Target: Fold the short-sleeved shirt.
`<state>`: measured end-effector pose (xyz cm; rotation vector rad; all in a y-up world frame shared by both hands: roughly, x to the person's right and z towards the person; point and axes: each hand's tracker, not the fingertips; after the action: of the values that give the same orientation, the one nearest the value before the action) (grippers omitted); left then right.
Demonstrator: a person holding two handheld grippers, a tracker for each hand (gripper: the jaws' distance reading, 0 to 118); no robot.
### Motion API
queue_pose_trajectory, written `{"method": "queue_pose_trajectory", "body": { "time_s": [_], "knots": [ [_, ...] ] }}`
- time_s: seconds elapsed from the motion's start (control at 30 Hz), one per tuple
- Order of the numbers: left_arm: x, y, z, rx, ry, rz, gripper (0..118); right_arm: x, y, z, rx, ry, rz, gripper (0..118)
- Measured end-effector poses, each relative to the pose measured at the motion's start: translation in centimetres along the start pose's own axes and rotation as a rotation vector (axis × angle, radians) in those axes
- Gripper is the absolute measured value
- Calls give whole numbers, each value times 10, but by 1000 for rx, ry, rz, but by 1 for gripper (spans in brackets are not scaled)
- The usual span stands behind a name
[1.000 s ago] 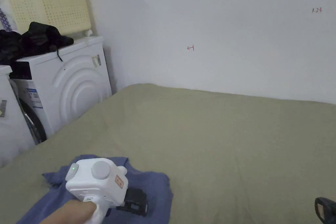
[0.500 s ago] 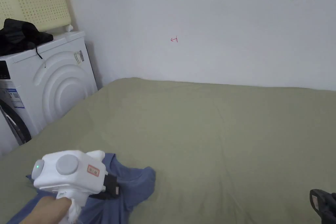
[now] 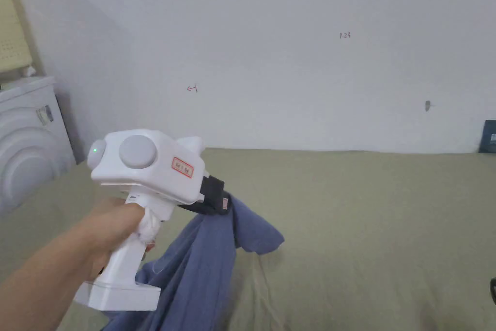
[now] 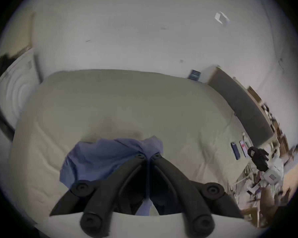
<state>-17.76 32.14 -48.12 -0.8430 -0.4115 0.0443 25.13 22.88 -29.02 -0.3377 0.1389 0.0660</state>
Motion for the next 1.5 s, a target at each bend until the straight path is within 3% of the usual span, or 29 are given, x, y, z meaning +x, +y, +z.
{"method": "queue_pose_trajectory", "body": {
  "time_s": [0.33, 0.6, 0.63, 0.67, 0.7, 0.73, 0.77, 0.87, 0.93, 1.07, 1.13, 1.17, 1.2, 1.23, 1.5],
  "knots": [
    [194, 22, -107, -103, -323, -233, 1, 81, -11, 62, -10, -196, -4, 0],
    [276, -51, -184, -266, -436, -298, 5, 118, -22, 86, -32, -287, -39, 0],
    [275, -60, -188, -274, -449, -279, 14, 119, -22, 85, -30, -289, -43, 0],
    [274, -74, -193, -262, -499, -214, 33, 119, -22, 85, -29, -288, -51, 0],
    [273, -84, -196, -254, -537, -158, 78, 119, -21, 84, -26, -281, -61, 0],
    [270, -92, -198, -251, -547, -120, 105, 118, -21, 83, -22, -276, -67, 0],
    [264, -101, -199, -253, -563, -94, 117, 116, -21, 80, -20, -273, -73, 0],
    [237, -106, -174, -239, -501, -26, 115, 109, -17, 73, -18, -249, -77, 0],
    [207, -104, -143, -134, -426, -29, 114, 102, -12, 69, -12, -225, -69, 0],
    [141, -100, -55, 89, -172, -44, 111, 89, -3, 58, 9, -182, -61, 0],
    [107, -103, -16, 166, -71, -37, 91, 82, 3, 54, 19, -167, -64, 0],
    [92, -110, 0, 194, -7, -21, 72, 79, 5, 51, 24, -161, -65, 0],
    [78, -119, 15, 220, 50, -7, 32, 76, 7, 48, 27, -154, -68, 0],
    [67, -127, 28, 253, 113, 5, 1, 73, 8, 46, 28, -146, -70, 0],
    [-3, -193, 73, 196, 249, 161, 0, 57, -1, 27, -19, -98, -96, 0]
  ]
}}
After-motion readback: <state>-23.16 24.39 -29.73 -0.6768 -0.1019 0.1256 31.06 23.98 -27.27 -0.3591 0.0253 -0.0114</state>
